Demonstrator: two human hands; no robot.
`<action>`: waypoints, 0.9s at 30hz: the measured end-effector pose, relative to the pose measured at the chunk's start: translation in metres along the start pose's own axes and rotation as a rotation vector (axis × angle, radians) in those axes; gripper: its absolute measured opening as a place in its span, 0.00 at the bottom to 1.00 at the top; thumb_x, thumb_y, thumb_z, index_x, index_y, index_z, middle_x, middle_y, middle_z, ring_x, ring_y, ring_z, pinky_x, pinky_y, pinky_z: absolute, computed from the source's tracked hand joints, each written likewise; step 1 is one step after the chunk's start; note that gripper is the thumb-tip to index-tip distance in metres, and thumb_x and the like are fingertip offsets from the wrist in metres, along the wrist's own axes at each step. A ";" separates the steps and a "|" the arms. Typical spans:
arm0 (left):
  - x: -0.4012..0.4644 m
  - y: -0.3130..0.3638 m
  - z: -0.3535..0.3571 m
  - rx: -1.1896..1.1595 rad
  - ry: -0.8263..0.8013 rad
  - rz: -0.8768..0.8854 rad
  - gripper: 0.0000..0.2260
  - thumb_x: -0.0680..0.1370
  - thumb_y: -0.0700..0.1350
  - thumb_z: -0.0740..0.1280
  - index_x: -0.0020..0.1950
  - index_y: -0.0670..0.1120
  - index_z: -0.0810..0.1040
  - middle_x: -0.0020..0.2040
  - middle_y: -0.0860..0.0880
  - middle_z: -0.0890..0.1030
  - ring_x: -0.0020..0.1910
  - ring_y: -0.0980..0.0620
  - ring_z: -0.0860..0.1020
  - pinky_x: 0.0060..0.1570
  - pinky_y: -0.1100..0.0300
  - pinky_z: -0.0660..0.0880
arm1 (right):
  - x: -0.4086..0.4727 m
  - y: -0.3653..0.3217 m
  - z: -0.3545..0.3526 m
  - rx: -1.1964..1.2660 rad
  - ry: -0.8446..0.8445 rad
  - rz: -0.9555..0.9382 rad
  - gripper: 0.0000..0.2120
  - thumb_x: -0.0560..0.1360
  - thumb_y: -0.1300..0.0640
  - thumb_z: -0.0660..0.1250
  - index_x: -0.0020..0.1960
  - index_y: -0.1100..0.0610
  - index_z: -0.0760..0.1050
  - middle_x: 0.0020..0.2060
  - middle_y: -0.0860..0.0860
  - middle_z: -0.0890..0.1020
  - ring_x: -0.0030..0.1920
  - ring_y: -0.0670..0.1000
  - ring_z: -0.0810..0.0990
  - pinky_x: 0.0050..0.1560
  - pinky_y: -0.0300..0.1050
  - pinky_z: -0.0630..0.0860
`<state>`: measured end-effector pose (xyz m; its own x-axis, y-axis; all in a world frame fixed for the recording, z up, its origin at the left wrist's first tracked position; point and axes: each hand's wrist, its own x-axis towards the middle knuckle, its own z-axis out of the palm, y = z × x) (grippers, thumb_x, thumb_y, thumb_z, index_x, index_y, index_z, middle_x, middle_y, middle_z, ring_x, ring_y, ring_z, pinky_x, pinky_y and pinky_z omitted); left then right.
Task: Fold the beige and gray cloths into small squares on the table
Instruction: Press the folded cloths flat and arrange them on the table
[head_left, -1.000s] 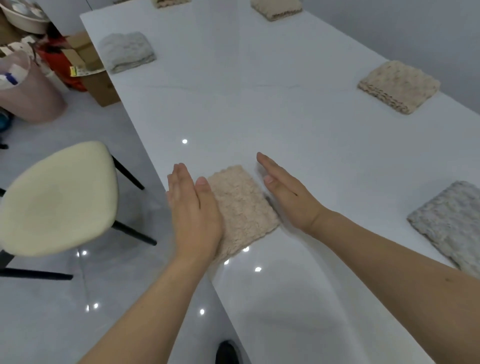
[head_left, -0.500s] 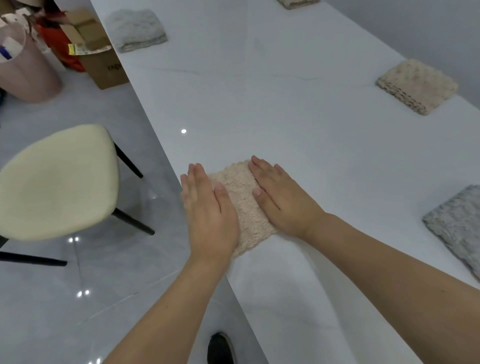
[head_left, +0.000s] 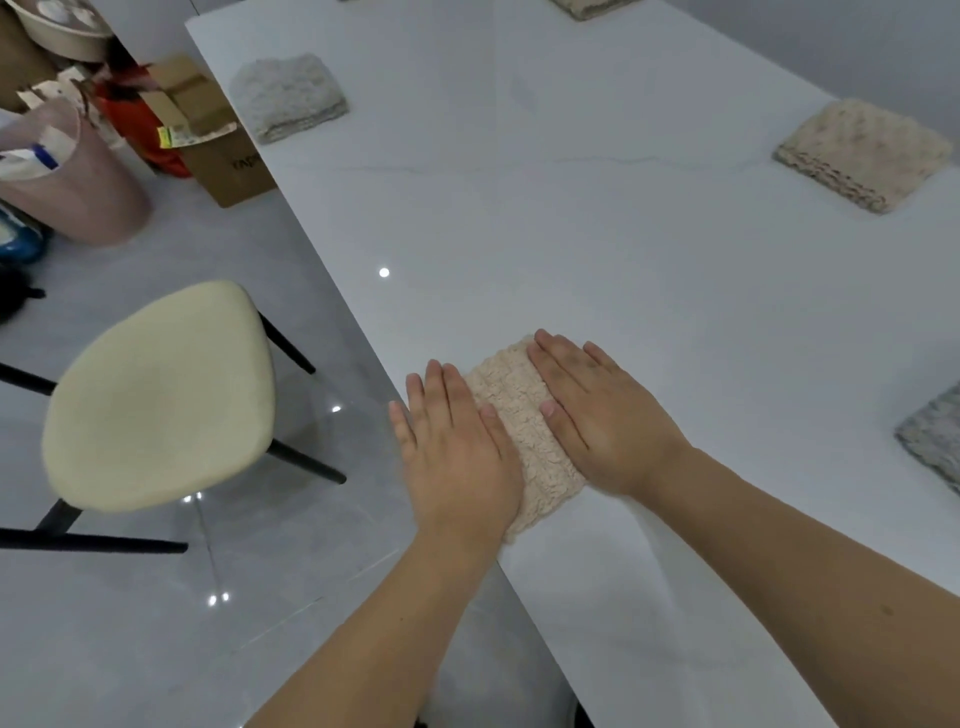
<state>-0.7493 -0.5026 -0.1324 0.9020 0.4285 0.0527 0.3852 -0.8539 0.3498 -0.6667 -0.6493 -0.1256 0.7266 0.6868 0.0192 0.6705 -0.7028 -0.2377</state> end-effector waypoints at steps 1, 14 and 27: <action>0.002 -0.003 -0.003 0.016 -0.022 0.029 0.28 0.81 0.51 0.44 0.76 0.37 0.62 0.77 0.40 0.64 0.78 0.41 0.57 0.77 0.43 0.47 | -0.001 -0.003 0.000 0.003 0.034 0.037 0.27 0.82 0.47 0.43 0.78 0.58 0.54 0.77 0.53 0.57 0.77 0.50 0.55 0.77 0.48 0.47; 0.117 -0.032 -0.049 -0.588 -0.766 0.624 0.22 0.85 0.49 0.53 0.80 0.52 0.56 0.80 0.58 0.56 0.76 0.67 0.52 0.74 0.70 0.48 | -0.012 -0.114 0.013 0.803 0.820 1.003 0.27 0.81 0.47 0.45 0.79 0.53 0.48 0.78 0.44 0.50 0.76 0.39 0.46 0.77 0.44 0.47; 0.124 -0.037 -0.020 -0.134 -0.575 1.102 0.24 0.85 0.50 0.49 0.80 0.45 0.55 0.81 0.49 0.54 0.80 0.52 0.49 0.78 0.54 0.43 | -0.002 -0.113 0.029 0.140 0.364 1.135 0.31 0.79 0.48 0.41 0.78 0.62 0.49 0.78 0.56 0.49 0.78 0.54 0.43 0.76 0.51 0.39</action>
<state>-0.6557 -0.4122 -0.1202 0.6991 -0.7146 -0.0262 -0.6211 -0.6249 0.4731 -0.7483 -0.5665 -0.1271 0.9074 -0.4202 -0.0015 -0.3857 -0.8315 -0.3999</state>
